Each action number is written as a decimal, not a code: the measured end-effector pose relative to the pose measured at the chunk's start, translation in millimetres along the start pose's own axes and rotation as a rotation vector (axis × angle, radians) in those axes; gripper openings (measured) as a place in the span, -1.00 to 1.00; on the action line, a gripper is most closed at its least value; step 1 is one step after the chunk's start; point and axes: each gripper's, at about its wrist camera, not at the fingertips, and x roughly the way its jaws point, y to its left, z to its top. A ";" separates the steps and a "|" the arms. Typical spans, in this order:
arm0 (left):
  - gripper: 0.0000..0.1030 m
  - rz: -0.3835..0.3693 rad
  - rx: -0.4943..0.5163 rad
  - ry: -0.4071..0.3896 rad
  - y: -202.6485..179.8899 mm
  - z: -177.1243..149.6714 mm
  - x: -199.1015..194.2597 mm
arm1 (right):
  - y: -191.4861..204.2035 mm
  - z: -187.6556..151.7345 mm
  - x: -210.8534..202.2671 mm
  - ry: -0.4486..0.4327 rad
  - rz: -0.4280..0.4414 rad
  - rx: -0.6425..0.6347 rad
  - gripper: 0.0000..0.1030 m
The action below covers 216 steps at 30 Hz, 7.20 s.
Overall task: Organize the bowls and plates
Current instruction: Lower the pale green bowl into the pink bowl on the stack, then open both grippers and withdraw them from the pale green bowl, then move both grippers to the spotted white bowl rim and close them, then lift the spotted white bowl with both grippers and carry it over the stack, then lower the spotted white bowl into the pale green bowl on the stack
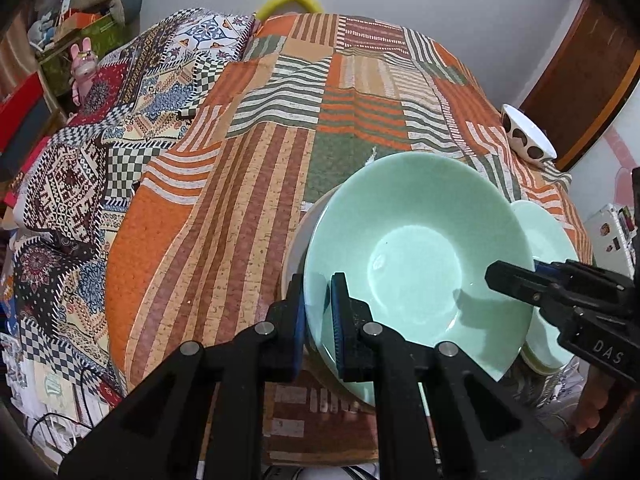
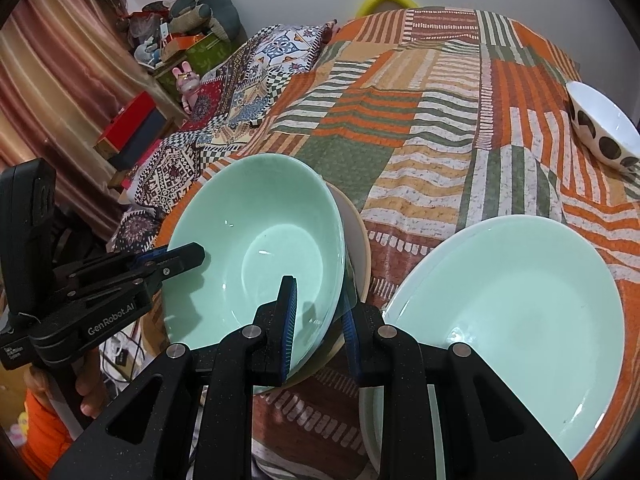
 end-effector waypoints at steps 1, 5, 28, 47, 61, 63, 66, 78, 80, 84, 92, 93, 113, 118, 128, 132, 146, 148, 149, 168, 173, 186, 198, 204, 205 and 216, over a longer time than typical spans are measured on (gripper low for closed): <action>-0.78 0.005 0.005 -0.001 -0.8 -0.3 -0.1 | -0.3 0.1 -0.5 -0.001 -0.001 -0.001 -0.59; -0.78 0.013 0.008 -0.007 -1.4 -0.3 -1.0 | -2.1 -0.6 -0.1 0.002 0.004 0.005 -0.59; -0.69 -0.010 0.115 -0.110 -49.7 19.7 -44.7 | -20.2 2.9 -44.0 -0.121 -0.020 0.001 -0.33; 0.28 -0.110 0.093 -0.280 -112.2 96.2 -90.2 | -143.0 15.3 -158.8 -0.424 -0.155 0.227 -0.13; 0.42 -0.121 0.207 -0.226 -192.6 159.7 -22.6 | -234.5 38.8 -142.3 -0.401 -0.276 0.370 -0.13; 0.42 -0.130 0.223 -0.186 -201.3 168.1 -2.9 | -248.8 44.5 -130.6 -0.379 -0.287 0.389 -0.13; 0.42 -0.140 0.237 -0.130 -208.5 177.6 23.3 | -266.6 51.4 -115.8 -0.358 -0.291 0.419 -0.13; 0.41 -0.148 0.327 0.017 -231.2 189.8 99.7 | -302.8 67.9 -68.6 -0.225 -0.297 0.465 -0.49; 0.41 -0.154 0.330 0.029 -233.3 190.1 106.7 | -302.0 66.6 -69.4 -0.231 -0.300 0.455 -0.53; 0.36 -0.159 0.338 0.052 -239.6 190.6 117.0 | -294.8 62.9 -72.6 -0.216 -0.284 0.409 -0.57; -0.11 -0.183 0.374 0.104 -267.1 197.7 138.6 | -286.4 52.0 -80.0 -0.207 -0.212 0.365 -0.57; -0.12 -0.184 0.386 0.109 -273.9 200.1 143.1 | -288.1 53.2 -78.3 -0.208 -0.208 0.366 -0.57; -0.73 -0.159 0.415 0.129 -318.9 216.9 207.2 | -295.1 58.9 -69.5 -0.236 -0.177 0.380 -0.57; -0.73 -0.163 0.422 0.138 -314.3 208.6 192.9 | -289.7 57.2 -75.8 -0.240 -0.172 0.386 -0.57; -0.72 -0.188 0.413 0.084 -293.5 184.4 128.8 | -255.2 52.3 -103.4 -0.276 -0.166 0.364 -0.57; -0.71 -0.199 0.390 0.039 -278.9 174.2 94.2 | -234.9 47.6 -117.2 -0.298 -0.146 0.348 -0.57; -0.68 -0.172 0.344 -0.089 -223.6 132.6 -11.2 | -158.5 38.0 -145.1 -0.339 -0.120 0.250 -0.57; -0.68 -0.166 0.332 -0.105 -213.5 124.1 -24.3 | -146.6 36.4 -147.6 -0.344 -0.110 0.230 -0.57; -0.68 -0.164 0.327 -0.112 -208.8 119.6 -30.2 | -143.1 35.1 -148.2 -0.346 -0.108 0.223 -0.57; -0.65 -0.073 0.196 -0.208 -120.7 54.0 -101.2 | -55.1 23.4 -127.4 -0.332 -0.006 0.070 -0.57; -0.65 -0.034 0.169 -0.220 -98.2 40.0 -107.2 | -34.0 19.4 -115.1 -0.312 0.014 0.037 -0.57; -0.65 0.030 0.113 -0.224 -55.2 18.4 -104.5 | -1.3 14.0 -80.8 -0.236 0.048 -0.006 -0.55; -0.66 0.012 0.043 -0.151 -34.8 4.9 -77.8 | 8.2 6.2 -57.0 -0.170 0.051 -0.003 -0.55; -0.66 0.013 0.022 -0.111 -28.8 0.2 -63.3 | 10.8 2.0 -45.5 -0.136 0.046 0.000 -0.55; -0.66 0.015 0.021 -0.105 -28.4 -0.8 -61.4 | 11.1 1.8 -44.3 -0.133 0.044 0.000 -0.54; -0.65 0.010 -0.001 -0.046 -21.5 -8.5 -38.7 | 6.9 -1.0 -28.2 -0.080 0.040 0.012 -0.55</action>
